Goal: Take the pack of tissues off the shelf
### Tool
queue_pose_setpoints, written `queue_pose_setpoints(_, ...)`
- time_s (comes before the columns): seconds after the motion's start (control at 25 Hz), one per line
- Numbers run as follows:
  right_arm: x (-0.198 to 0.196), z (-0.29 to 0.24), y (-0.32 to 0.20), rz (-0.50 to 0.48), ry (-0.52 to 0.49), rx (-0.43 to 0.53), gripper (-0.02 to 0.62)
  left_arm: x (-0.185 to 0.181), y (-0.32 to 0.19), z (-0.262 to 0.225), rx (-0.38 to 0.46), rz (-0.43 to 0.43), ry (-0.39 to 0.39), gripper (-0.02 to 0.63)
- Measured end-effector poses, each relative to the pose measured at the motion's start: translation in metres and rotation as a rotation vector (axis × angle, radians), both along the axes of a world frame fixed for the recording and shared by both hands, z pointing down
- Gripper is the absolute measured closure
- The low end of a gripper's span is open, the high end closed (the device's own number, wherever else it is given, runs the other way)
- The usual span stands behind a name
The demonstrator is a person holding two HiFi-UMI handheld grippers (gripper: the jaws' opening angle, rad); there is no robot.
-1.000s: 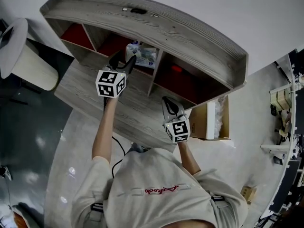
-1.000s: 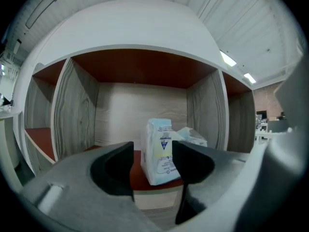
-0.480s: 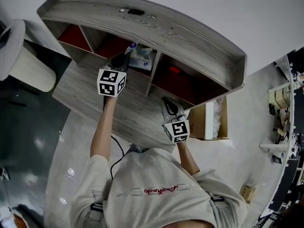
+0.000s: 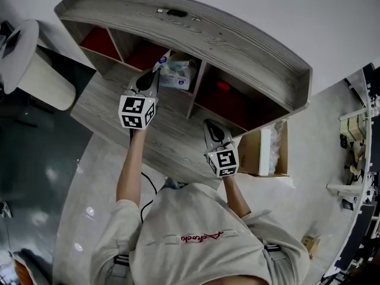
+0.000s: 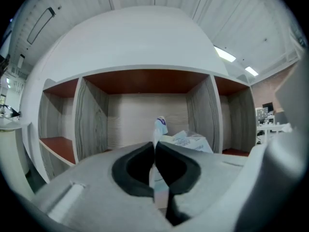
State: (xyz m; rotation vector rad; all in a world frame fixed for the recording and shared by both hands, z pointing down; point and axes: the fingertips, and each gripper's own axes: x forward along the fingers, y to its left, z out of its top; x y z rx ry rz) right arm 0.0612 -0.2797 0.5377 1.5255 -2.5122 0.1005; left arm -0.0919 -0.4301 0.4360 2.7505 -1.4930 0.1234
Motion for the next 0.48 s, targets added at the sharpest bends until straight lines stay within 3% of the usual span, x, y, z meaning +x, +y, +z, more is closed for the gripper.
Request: queue_pose_setpoints(0.48,-0.023,-0.01,0.015,-0.087,-0.012,0.033,0.589,-0.053,0.075,-0.013,0.073,-0.136,0.036,0.606)
